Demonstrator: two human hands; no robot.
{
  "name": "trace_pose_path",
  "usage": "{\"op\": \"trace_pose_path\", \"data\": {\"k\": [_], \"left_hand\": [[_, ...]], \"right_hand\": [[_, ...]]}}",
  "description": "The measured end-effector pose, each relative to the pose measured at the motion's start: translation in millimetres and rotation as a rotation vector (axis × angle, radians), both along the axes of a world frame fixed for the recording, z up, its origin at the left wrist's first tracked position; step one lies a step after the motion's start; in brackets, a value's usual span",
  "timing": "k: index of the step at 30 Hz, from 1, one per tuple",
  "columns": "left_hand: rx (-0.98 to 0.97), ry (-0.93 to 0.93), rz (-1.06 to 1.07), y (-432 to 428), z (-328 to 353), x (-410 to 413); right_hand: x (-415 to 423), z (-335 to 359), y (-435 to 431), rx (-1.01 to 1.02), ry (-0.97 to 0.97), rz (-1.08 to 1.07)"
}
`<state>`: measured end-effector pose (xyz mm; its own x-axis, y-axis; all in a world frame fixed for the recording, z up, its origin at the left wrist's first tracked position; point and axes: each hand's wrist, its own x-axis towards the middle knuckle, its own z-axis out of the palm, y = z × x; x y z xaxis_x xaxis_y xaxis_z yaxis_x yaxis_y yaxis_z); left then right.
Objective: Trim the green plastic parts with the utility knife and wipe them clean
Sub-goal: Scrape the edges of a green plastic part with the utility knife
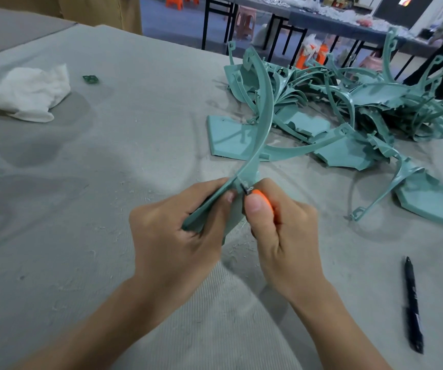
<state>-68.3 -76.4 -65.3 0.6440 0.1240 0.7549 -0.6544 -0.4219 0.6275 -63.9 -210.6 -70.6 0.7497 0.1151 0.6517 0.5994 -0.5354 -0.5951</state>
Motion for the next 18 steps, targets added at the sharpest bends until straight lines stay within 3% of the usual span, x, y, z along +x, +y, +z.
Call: {"op": "trace_pose_path", "data": {"k": [3,10,18], "left_hand": [[-0.002,-0.003,-0.002,0,1,0],[0.129,-0.128,0.068,-2,-1,-2],[0.136,-0.154,0.114,-1,-6,2]], "right_hand": [[-1,-1,-2,-0.042,-0.022,0.0],[2,2,-11,0.14,0.002,-0.105],[-2,2,-7,-0.023,-0.028,-0.043]]}}
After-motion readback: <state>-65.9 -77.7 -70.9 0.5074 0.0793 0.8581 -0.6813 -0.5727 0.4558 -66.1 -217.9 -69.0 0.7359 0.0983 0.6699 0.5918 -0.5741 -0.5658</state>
